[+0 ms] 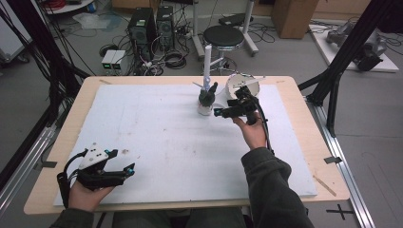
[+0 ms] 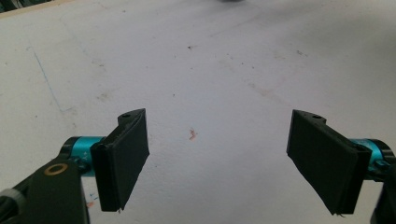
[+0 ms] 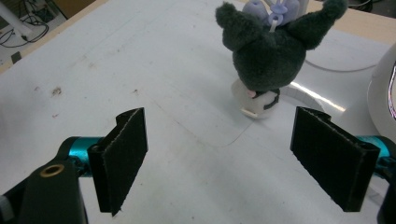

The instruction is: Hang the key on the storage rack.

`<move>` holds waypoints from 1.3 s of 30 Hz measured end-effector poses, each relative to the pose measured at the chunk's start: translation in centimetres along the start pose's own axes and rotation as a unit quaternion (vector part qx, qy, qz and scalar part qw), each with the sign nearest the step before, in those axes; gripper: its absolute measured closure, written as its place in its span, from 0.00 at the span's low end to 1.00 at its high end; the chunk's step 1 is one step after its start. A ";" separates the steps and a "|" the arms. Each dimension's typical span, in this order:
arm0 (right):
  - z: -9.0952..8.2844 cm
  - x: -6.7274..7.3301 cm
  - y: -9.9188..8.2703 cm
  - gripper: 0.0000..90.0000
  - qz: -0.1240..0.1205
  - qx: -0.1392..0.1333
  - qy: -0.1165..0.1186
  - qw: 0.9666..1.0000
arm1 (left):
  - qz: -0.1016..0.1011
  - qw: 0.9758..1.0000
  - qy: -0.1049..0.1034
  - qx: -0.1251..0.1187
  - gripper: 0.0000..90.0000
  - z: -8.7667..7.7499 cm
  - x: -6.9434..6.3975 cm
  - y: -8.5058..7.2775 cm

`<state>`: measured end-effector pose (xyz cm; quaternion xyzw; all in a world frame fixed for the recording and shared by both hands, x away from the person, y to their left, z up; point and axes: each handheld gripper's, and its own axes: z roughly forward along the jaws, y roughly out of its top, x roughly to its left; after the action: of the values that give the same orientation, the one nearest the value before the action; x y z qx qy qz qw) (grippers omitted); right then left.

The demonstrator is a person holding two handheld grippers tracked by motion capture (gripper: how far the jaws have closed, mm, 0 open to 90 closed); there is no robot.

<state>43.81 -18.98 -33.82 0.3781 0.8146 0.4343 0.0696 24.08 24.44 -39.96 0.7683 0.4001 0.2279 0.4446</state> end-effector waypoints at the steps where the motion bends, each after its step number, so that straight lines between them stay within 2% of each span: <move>1: -0.1 0.1 0.0 0.20 -0.002 0.000 -0.001 1.000 | -0.001 1.000 -0.001 -0.001 0.24 0.0 0.0 0.0; 10: -0.5 0.6 -0.2 0.18 -0.012 0.001 -0.002 1.000 | 0.000 1.000 -0.001 0.001 0.24 0.0 0.0 0.0; 22: -1.0 0.8 -1.3 0.16 -0.009 -0.005 -0.003 1.000 | -0.002 1.000 -0.004 0.001 0.24 0.1 0.0 0.0; 39: -1.5 1.4 -2.4 0.14 -0.018 -0.011 0.002 1.000 | -0.001 1.000 -0.004 0.001 0.24 0.1 0.0 0.0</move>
<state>40.90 -19.83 -34.42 0.3615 0.8166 0.4428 0.0806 24.11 24.39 -39.98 0.7695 0.3993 0.2242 0.4451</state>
